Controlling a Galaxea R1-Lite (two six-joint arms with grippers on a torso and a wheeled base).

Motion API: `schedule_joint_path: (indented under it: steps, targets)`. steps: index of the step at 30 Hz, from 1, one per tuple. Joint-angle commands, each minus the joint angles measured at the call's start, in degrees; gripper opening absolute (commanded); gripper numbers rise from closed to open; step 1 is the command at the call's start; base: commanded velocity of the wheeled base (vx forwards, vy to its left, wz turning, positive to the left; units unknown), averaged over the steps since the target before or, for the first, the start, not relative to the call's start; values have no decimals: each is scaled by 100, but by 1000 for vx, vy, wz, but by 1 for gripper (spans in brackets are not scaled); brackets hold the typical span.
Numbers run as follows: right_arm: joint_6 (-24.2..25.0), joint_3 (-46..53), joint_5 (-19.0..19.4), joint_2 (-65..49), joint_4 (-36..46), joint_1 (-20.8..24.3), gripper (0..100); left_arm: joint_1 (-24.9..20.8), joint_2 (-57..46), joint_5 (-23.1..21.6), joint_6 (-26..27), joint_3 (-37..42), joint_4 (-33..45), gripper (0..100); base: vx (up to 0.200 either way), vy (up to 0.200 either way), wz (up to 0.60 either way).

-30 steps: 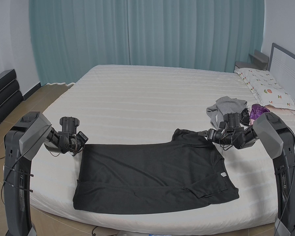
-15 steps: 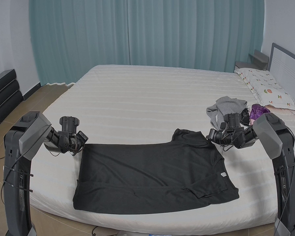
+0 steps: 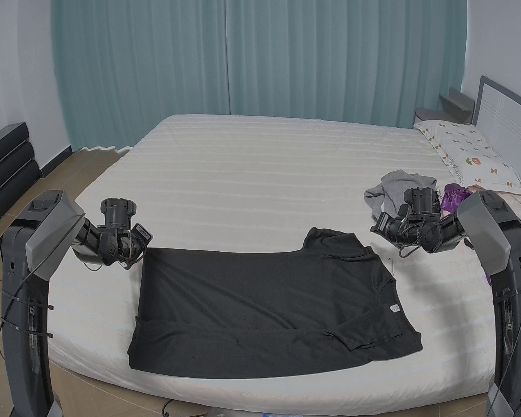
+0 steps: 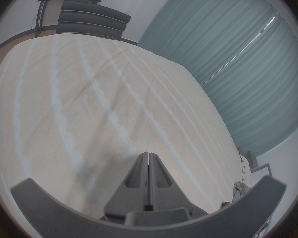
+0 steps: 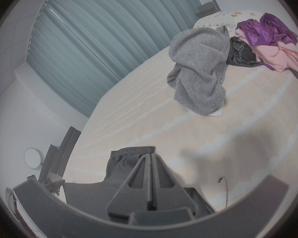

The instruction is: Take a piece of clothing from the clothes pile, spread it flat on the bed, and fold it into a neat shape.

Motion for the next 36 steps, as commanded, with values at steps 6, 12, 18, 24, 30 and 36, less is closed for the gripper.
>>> schedule_joint_path:
  steps: [6, 12, 18, 24, 30, 36]
  targets:
    - [-239, 25, 181, 206, 156, 125, 100, -31, -37, -3, 0, 47, -1, 0, 0, 0, 0]
    - [-301, -212, 181, 478, 164, 160, 100, -31, -19, -3, 0, 47, -10, 0, 0, 0, 0]
    - [-494, -238, 190, 540, 226, 177, 0, -31, -10, -11, 9, 38, -10, 0, 0, 0, 0]
    - [-731, -185, 190, 531, 270, 116, 0, -31, 7, -11, 0, 38, -1, 0, 0, 0, 0]
    - [-678, -194, 181, 452, 243, 72, 0, -31, 7, -11, 0, 38, -1, 0, 0, 0, 0]
    - [-520, -80, 172, 118, 243, -25, 0, -31, -54, -11, 0, 56, -1, 0, 0, 0, 0]
